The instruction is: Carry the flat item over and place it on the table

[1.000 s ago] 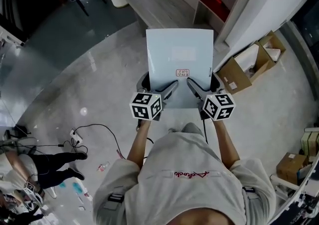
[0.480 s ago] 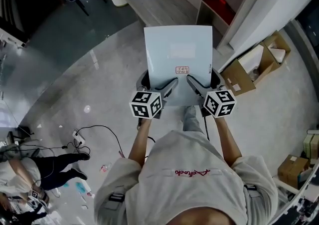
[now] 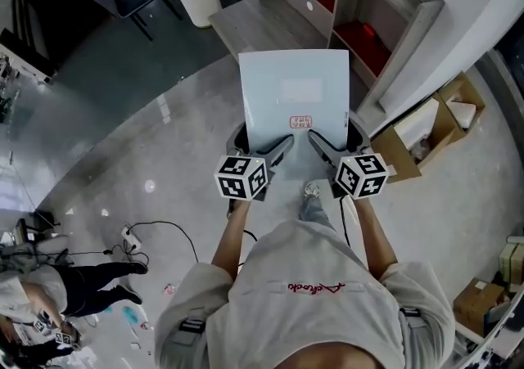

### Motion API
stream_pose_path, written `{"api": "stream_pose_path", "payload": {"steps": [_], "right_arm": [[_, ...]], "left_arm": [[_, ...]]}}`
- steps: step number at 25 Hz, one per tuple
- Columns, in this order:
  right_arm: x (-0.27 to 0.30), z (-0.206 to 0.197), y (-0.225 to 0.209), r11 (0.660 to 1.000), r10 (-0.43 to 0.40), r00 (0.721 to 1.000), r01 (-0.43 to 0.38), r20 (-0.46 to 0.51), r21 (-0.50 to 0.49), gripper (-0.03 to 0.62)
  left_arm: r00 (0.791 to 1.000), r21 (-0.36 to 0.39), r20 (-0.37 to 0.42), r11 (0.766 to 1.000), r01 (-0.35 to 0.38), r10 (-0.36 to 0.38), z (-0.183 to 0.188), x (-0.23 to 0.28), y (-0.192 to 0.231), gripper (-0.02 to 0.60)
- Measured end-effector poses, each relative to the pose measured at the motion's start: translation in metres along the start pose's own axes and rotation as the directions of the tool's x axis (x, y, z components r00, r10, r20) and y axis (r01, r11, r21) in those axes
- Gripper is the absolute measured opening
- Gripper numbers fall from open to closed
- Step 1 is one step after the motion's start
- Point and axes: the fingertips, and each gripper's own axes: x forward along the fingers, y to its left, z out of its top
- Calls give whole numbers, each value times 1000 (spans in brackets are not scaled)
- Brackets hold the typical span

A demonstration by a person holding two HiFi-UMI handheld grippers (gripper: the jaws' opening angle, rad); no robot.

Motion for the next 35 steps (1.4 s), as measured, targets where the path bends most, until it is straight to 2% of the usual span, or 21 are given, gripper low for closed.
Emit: {"api": "stream_pose_path", "payload": {"steps": [12,23,26,35], "right_arm": [[87,50,-68,996,83,996,-83,-29,-8,460],[161,51,-109,990,144,983,-142,-110,25,459],[173,47,-109,990,141,982,-137,-123,41,460],[220,25,-106,995,74,982,-62,-173,73,459]], "left_arm": [[996,-23,12,996,-84,84,48,93,36,543],[986,-77,-34,983,-165,163,52,152,81,543],[985,-83,-54,983,-167,163,51,156,92,543],[988,-119,-120,986,-116,101,39,175,145,543]]}}
